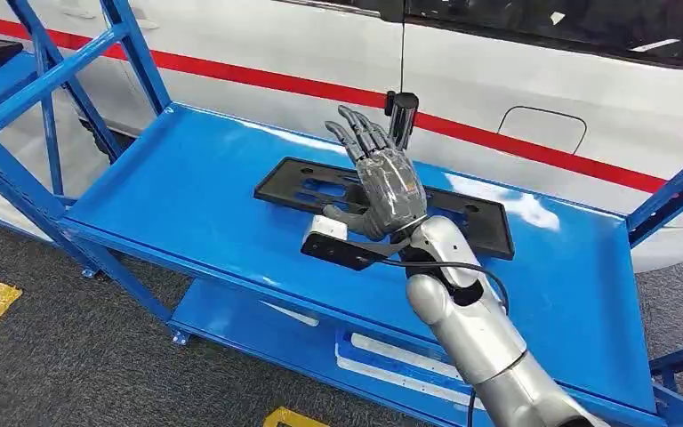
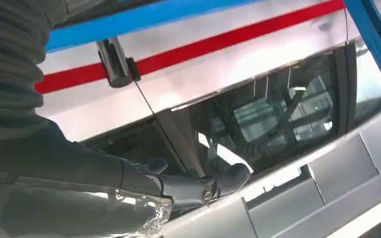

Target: Take the parts from the cabinet and place them on the table.

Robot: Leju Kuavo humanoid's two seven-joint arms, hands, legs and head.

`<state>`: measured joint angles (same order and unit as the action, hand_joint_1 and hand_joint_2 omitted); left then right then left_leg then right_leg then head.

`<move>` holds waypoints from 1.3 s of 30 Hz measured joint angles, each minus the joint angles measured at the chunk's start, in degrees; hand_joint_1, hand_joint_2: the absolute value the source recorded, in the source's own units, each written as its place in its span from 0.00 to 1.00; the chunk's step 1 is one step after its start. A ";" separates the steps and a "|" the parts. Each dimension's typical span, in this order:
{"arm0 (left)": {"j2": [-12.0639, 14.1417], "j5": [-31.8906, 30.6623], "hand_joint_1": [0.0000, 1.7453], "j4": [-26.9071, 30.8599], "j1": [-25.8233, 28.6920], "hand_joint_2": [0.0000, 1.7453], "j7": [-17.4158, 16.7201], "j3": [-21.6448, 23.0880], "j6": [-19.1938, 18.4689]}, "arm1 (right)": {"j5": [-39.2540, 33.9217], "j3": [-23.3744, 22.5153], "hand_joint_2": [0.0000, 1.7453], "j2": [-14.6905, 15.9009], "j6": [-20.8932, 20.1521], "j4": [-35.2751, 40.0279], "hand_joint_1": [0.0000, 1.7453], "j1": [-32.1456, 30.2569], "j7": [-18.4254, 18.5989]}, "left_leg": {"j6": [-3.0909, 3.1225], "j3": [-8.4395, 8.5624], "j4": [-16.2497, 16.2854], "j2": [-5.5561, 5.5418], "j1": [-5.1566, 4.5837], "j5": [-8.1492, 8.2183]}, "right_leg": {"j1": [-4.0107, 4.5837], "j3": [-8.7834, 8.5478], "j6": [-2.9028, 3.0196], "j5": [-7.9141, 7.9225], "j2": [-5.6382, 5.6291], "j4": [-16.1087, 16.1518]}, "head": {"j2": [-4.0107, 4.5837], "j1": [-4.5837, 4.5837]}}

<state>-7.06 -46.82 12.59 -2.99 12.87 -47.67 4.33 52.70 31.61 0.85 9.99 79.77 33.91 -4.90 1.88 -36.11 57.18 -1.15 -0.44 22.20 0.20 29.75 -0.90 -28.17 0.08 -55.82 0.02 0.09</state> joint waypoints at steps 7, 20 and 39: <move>-0.02 -0.42 0.00 0.00 -0.07 0.00 -0.18 -0.42 -0.18 | 2.63 1.79 1.00 -3.17 0.79 -8.22 0.00 1.41 0.85 | -0.02 -0.03 0.00 0.03 0.00 0.02 | 0.00 0.05 0.03 -0.03 -0.02 0.01 | 0.00 -0.02; -0.24 -2.10 0.00 0.00 -0.50 0.00 2.89 -1.46 -1.88 | 10.47 3.21 1.00 -8.52 2.16 -21.57 0.00 4.50 6.67 | -0.02 -0.05 0.00 0.02 0.03 0.01 | 0.00 0.09 0.04 -0.03 -0.01 -0.01 | -0.02 0.00; -0.61 -5.71 0.00 0.00 -1.40 0.00 2.91 -2.75 -2.03 | 27.10 -10.08 1.00 -8.30 6.01 -32.11 0.00 6.10 16.17 | -0.01 -0.05 0.02 0.04 0.00 0.01 | -0.03 0.10 0.02 0.00 -0.01 0.01 | 0.00 0.00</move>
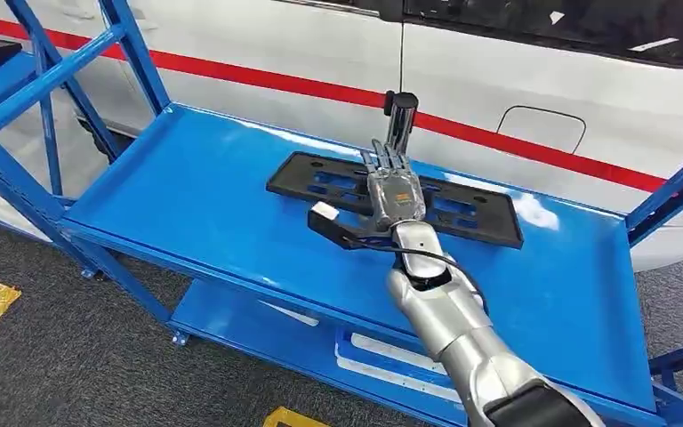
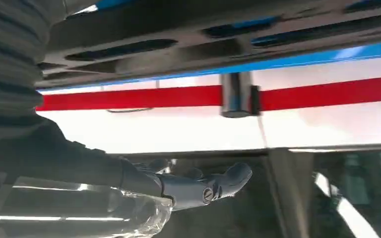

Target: Take the parts from the cabinet and place them on the table.

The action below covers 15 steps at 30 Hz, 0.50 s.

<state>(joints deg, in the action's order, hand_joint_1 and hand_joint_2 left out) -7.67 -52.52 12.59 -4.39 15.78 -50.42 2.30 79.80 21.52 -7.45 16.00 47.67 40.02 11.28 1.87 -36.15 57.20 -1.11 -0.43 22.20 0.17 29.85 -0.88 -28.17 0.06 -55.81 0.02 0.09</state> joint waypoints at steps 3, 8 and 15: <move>-0.02 -0.37 0.00 0.00 -0.03 0.00 -0.07 -0.11 -0.02 | 0.74 -2.44 1.00 0.33 0.00 -0.44 0.00 -0.62 0.02 | 0.00 0.00 0.00 0.00 0.00 0.00 | 0.00 0.00 0.00 0.00 0.00 0.00 | 0.00 0.00; -0.02 -0.48 0.00 0.00 -0.11 0.00 -0.07 -0.15 -0.42 | 3.54 -4.04 1.00 0.74 0.00 -0.48 0.97 -1.42 1.01 | 0.00 0.00 0.00 0.00 0.02 0.00 | 0.01 0.00 0.00 0.00 0.00 0.00 | 0.00 0.00; -0.02 -1.09 0.00 0.00 -0.39 0.00 0.02 -0.15 -0.52 | 4.08 -5.87 1.00 0.98 0.02 0.22 1.00 -3.02 0.53 | -0.01 0.00 0.00 0.00 0.03 0.00 | 0.02 0.01 0.01 -0.01 0.00 -0.01 | 0.00 0.00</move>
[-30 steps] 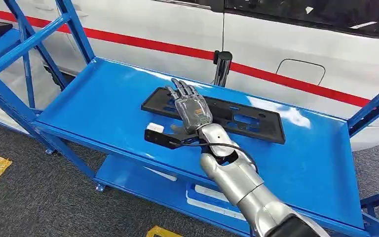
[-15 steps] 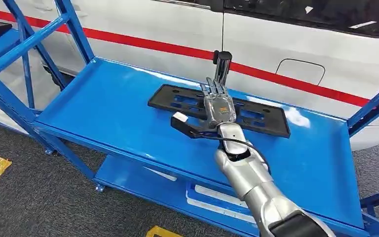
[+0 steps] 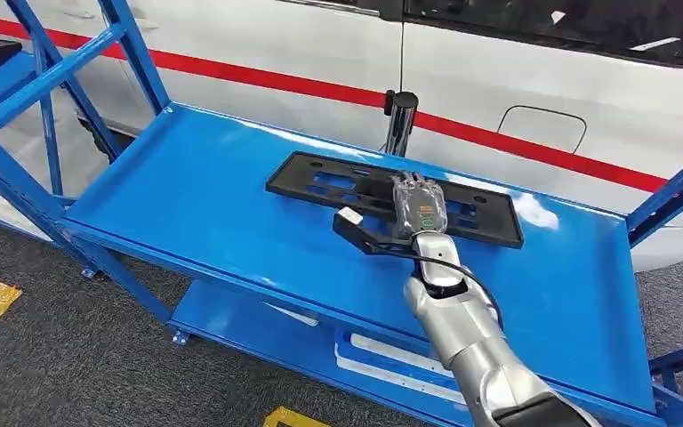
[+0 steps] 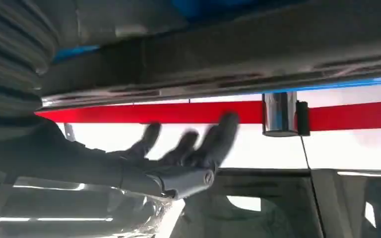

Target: Take the parts from the cabinet and place them on the table.

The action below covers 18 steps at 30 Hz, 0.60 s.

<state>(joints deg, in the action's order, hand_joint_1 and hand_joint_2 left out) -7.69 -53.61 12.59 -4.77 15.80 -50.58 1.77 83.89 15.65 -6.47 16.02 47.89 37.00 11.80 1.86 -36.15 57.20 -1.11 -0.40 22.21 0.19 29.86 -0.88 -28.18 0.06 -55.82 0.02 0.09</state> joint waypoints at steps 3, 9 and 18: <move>0.00 -0.48 0.00 0.00 -0.12 0.00 0.00 0.00 0.00 | 0.33 -0.66 1.00 0.24 -0.09 1.29 1.00 -0.95 -0.64 | 0.00 0.00 0.00 -0.01 0.00 0.00 | 0.00 0.00 0.00 0.00 0.00 0.00 | 0.00 0.00; 0.00 -0.57 0.00 0.00 -0.35 0.00 0.15 0.00 0.02 | 0.35 -1.58 1.00 0.72 -0.09 3.65 1.00 -2.35 -1.27 | 0.00 0.00 0.00 0.00 -0.02 0.00 | 0.00 0.00 0.00 0.00 0.00 0.00 | 0.00 0.00; -0.04 0.77 0.00 0.04 -0.73 0.00 6.77 -0.80 4.19 | -2.49 -2.30 1.00 1.09 0.83 9.56 1.00 -4.69 -5.25 | 0.00 0.00 0.01 -0.02 -0.01 0.00 | -0.01 -0.01 -0.01 0.01 0.00 0.00 | 0.00 0.02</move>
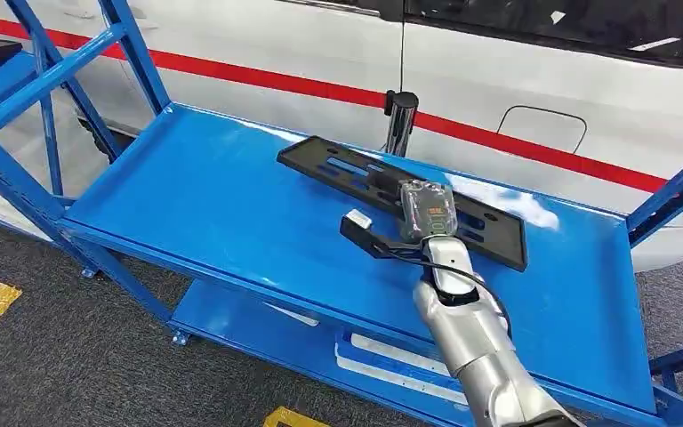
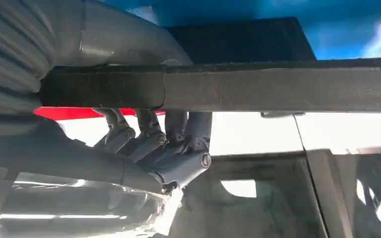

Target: Take the parts from the cabinet and place them on the table.

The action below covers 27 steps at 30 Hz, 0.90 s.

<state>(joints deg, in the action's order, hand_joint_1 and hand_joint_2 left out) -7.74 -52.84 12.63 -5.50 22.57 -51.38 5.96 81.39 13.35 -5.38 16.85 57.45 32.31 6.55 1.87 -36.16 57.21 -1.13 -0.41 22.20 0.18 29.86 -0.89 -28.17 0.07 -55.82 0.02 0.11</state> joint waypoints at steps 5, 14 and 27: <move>-0.09 3.93 0.00 0.02 -1.01 0.00 6.41 -3.63 -1.09 | -6.46 0.00 1.00 0.41 1.75 11.98 1.00 -4.29 -5.88 | 0.00 -0.01 0.00 0.01 0.00 0.00 | 0.00 0.01 0.00 0.00 0.00 0.00 | 0.00 -0.04; -0.24 6.07 0.00 0.02 -1.58 1.00 8.03 -5.73 -5.30 | -22.90 2.44 1.00 6.18 5.88 42.07 1.00 -9.60 -13.94 | 0.00 -0.12 0.00 0.00 -0.04 0.03 | -0.02 0.11 0.02 -0.03 0.01 0.01 | 0.00 -0.02; -1.03 6.89 0.00 0.02 -2.29 1.00 0.64 -7.37 -3.93 | -38.17 5.60 1.00 13.16 6.71 53.30 1.00 -12.99 -15.95 | 0.00 -0.11 0.00 0.00 -0.04 0.02 | -0.01 0.08 -0.01 -0.01 0.01 0.01 | 0.00 -0.02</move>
<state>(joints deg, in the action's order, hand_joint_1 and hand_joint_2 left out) -8.76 -45.95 12.66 -7.79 23.20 -58.75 2.03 43.23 18.95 7.78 23.56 110.75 19.31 -9.40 1.87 -36.27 57.21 -1.12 -0.45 22.22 0.17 29.94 -0.90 -28.17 0.07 -55.81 0.02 0.09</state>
